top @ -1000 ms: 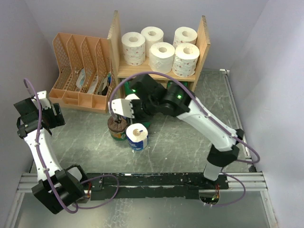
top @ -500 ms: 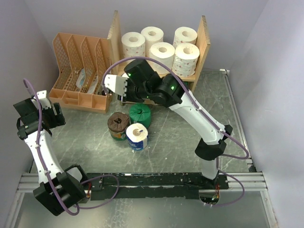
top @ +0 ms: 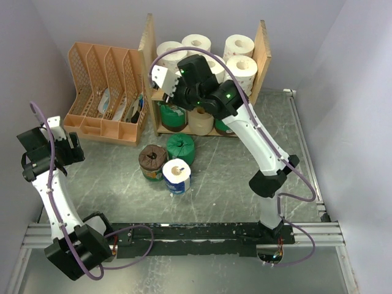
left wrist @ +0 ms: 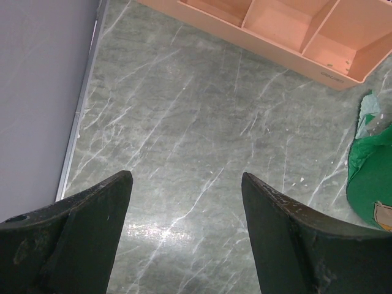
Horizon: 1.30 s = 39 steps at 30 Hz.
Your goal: Place and organize the paper towels onto the shelf
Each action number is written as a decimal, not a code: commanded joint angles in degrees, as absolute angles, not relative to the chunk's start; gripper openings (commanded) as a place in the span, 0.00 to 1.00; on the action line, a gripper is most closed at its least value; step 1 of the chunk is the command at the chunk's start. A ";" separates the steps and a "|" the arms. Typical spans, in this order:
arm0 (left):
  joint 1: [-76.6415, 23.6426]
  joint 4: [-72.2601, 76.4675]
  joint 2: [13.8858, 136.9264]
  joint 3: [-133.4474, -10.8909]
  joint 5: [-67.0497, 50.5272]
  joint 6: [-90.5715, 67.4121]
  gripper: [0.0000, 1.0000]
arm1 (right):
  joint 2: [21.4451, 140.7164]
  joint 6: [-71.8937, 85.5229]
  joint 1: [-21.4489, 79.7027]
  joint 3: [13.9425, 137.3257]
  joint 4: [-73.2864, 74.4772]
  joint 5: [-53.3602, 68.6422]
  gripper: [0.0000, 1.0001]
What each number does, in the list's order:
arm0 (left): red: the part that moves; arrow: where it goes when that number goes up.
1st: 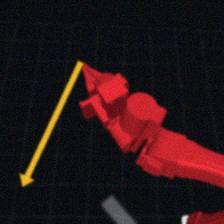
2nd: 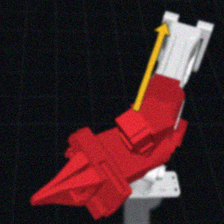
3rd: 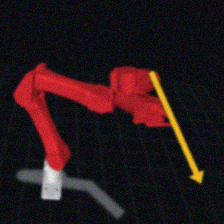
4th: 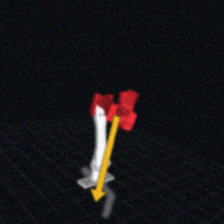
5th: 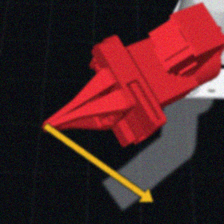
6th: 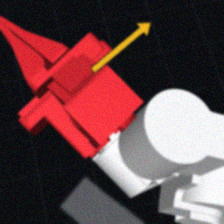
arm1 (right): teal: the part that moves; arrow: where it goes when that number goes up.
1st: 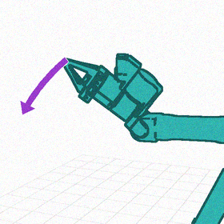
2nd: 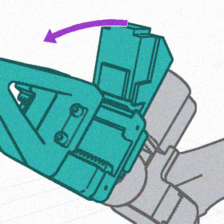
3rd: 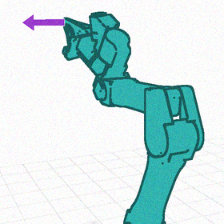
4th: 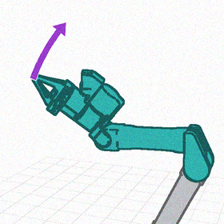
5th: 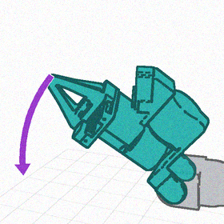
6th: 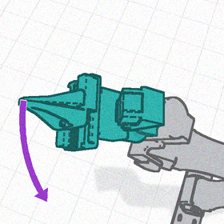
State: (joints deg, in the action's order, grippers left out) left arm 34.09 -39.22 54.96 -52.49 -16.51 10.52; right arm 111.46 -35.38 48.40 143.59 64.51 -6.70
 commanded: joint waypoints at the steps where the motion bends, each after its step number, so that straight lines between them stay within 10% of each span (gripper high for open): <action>1: 34.73 -39.20 53.90 -52.66 -17.90 11.12 0.84 | 112.42 -35.41 48.96 145.09 59.45 -5.16 0.00; 39: 34.78 -39.11 53.34 -52.56 -18.14 11.29 0.84 | 114.51 -37.65 49.49 142.65 54.84 -7.88 0.25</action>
